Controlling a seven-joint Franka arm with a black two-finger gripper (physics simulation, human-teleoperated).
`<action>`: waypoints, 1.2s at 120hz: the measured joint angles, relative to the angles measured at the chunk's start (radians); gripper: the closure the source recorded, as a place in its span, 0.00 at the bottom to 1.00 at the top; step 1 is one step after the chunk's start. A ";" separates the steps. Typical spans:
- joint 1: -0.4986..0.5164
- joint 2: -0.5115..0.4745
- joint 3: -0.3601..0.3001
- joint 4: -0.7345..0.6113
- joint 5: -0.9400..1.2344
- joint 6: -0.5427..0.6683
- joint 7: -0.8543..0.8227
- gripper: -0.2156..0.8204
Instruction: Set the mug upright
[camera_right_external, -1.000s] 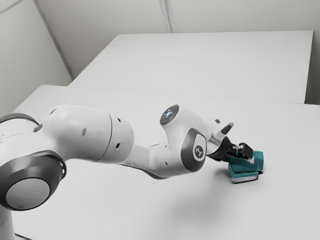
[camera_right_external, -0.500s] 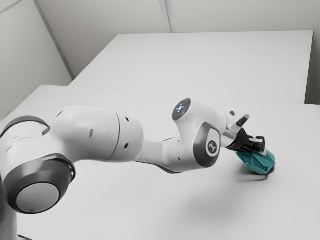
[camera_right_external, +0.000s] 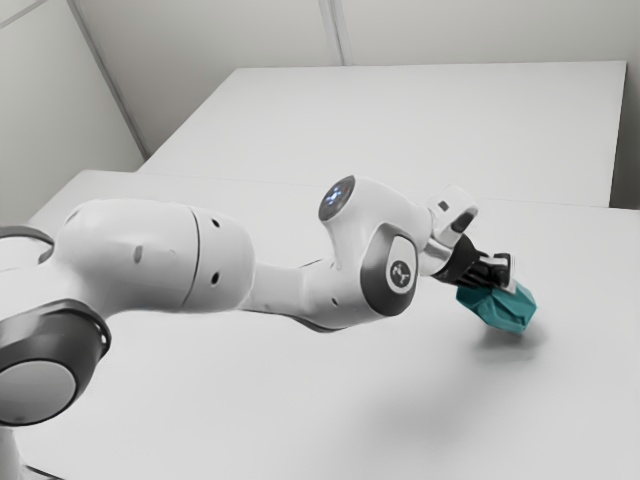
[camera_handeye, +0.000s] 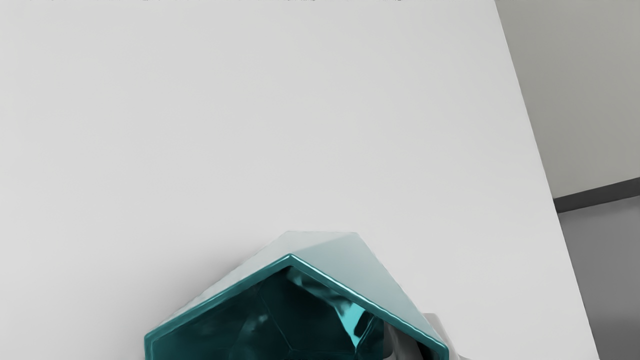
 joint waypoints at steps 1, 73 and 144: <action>0.005 -0.008 0.000 -0.008 0.000 -0.004 0.000 0.95; 0.549 -0.250 0.097 -0.039 0.765 -0.695 -0.035 0.96; 0.668 -0.192 0.058 -0.097 0.850 -0.790 -0.057 0.97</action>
